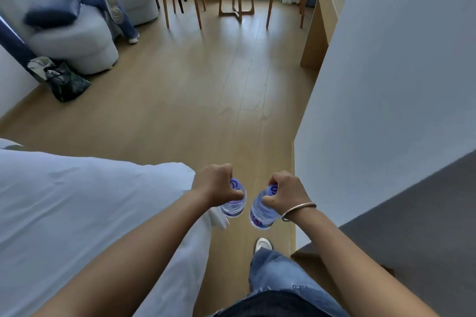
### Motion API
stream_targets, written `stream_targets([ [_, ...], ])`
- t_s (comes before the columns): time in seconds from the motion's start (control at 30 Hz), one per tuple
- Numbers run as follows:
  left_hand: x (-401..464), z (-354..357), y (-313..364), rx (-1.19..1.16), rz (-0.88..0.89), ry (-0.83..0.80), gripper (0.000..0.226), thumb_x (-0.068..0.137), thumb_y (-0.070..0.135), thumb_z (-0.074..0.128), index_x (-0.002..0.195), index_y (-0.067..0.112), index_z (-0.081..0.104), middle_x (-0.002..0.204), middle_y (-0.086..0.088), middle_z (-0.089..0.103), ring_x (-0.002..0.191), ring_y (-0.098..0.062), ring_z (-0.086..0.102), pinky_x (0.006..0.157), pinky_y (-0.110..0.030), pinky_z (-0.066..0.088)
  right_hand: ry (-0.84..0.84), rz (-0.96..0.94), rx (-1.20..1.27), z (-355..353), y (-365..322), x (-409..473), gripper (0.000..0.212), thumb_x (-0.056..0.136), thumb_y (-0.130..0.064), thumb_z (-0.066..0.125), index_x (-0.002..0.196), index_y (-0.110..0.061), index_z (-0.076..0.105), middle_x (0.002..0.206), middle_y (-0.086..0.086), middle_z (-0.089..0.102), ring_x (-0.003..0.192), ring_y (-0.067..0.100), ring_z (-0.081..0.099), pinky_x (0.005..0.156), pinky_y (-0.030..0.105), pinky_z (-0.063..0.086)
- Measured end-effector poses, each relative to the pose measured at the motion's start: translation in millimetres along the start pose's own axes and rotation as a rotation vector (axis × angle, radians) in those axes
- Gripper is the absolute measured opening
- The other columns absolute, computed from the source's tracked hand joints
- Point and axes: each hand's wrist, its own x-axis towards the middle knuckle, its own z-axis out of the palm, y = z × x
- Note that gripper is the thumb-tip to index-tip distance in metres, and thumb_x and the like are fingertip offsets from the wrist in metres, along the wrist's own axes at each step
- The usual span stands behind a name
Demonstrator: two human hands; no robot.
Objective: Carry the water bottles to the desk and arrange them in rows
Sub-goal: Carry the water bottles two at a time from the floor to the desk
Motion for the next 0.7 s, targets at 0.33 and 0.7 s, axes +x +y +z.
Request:
stream_targets([
  [0.33,173.9,-54.9,5.9,-0.051,-0.072,0.030,0.033,0.065,0.043,0.066,0.074,0.018,0.046,0.070,0.000,0.052,0.066,-0.026,0.048,0.054,-0.026,0.029,0.121,-0.029,0.020,-60.8,3.1,189.7,0.020,0.069,-0.011,0.064,0.084,0.002,0.062,0.087,0.016,0.061,0.080,0.030,0.054,0.067,0.029,0.038],
  [0.7,372.5,-85.2,-36.8,-0.037,0.024,0.019,0.035,0.062,0.045,0.066,0.070,0.019,0.044,0.066,0.003,0.051,0.063,-0.023,0.047,0.049,-0.026,0.026,0.083,0.037,0.039,-74.6,-8.7,369.9,0.020,0.068,-0.011,0.064,0.085,0.000,0.061,0.089,0.015,0.061,0.078,0.024,0.050,0.069,0.030,0.041],
])
